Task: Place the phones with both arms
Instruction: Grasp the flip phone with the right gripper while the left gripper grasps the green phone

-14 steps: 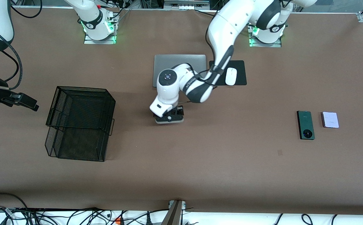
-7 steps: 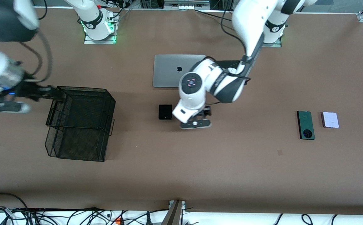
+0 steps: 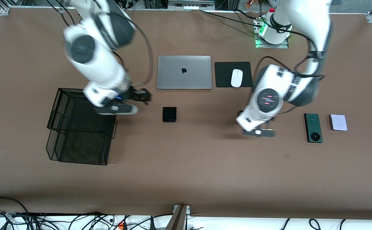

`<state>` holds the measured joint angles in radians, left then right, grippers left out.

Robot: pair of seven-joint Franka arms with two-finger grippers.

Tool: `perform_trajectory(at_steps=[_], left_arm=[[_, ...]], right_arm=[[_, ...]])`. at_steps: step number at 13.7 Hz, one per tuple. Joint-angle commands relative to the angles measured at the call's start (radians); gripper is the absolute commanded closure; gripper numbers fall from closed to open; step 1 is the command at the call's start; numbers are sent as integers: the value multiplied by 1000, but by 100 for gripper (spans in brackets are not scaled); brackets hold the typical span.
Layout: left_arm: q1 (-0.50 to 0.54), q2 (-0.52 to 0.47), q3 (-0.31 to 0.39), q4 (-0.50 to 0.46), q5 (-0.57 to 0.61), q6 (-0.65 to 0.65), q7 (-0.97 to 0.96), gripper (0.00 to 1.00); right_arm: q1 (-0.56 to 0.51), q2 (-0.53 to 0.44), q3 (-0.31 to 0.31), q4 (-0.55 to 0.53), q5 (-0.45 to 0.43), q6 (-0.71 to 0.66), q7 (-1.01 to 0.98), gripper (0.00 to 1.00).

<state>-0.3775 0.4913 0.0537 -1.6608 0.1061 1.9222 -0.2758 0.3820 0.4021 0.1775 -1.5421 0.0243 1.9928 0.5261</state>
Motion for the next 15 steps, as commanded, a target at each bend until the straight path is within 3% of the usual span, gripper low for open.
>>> perform_trajectory(at_steps=[1,5,8,12,15], left_arm=[[84,-45,-17,-79,76,18,119,0],[280,-80,-21,-148,110,148,358,0],[409,-65,-26,-181,93,268,402,0],[488,-50,-26,-270,-12,429,397,0],[518,-30,-26,-324,-14,509,401,0]], right_arm=[[46,122,-7,17,-7,96,5,0],[86,242,-12,-7,-38,240,58,0],[107,296,-18,-64,-41,381,77,0],[162,322,-72,-99,-61,448,100,0],[166,322,-73,-121,-66,451,103,0]])
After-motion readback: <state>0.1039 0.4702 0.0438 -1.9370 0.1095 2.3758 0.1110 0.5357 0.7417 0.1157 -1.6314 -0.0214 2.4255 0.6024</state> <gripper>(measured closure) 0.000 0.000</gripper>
